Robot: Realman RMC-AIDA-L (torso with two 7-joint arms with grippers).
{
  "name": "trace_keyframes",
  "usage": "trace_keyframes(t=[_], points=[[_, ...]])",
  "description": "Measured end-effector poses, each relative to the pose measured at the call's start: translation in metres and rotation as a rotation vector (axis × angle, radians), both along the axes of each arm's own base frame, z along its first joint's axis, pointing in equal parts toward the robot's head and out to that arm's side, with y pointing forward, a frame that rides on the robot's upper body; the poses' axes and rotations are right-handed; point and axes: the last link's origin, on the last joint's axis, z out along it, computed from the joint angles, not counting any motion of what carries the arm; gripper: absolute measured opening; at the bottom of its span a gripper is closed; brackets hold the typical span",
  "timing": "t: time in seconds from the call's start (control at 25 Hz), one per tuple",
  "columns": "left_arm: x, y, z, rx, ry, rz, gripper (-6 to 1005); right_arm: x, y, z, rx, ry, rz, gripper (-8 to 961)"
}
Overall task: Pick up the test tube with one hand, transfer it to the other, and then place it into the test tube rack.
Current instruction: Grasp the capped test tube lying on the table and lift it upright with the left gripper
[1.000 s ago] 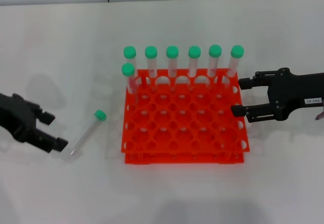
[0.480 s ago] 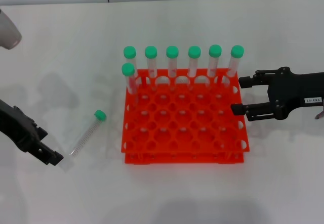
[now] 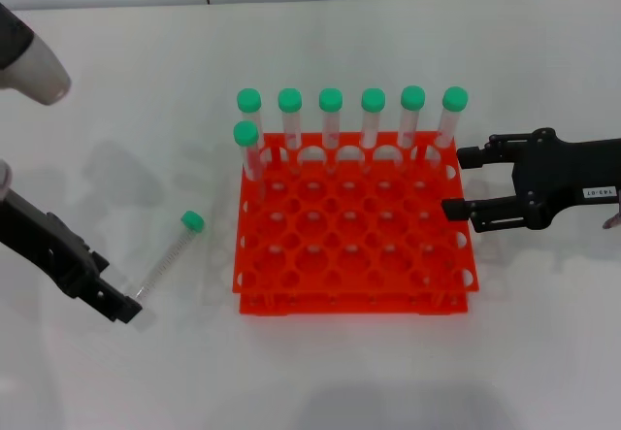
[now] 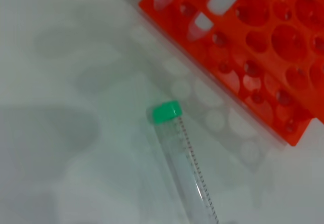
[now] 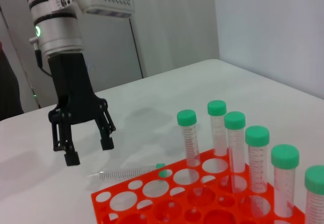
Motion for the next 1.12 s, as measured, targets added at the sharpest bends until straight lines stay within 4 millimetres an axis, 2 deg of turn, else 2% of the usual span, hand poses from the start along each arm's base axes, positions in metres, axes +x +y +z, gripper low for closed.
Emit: trace_keyframes(t=[0.44,1.12], points=[[-0.0068,0.0009,-0.0068,-0.001,0.044,0.014,877,0.0008,-0.0004,-0.0014,-0.002,-0.001,-0.003,754],[-0.0065,0.0022,-0.0099,0.004,0.047,0.001,876,0.0018,-0.001,-0.0025,-0.006,-0.002,-0.007,754]])
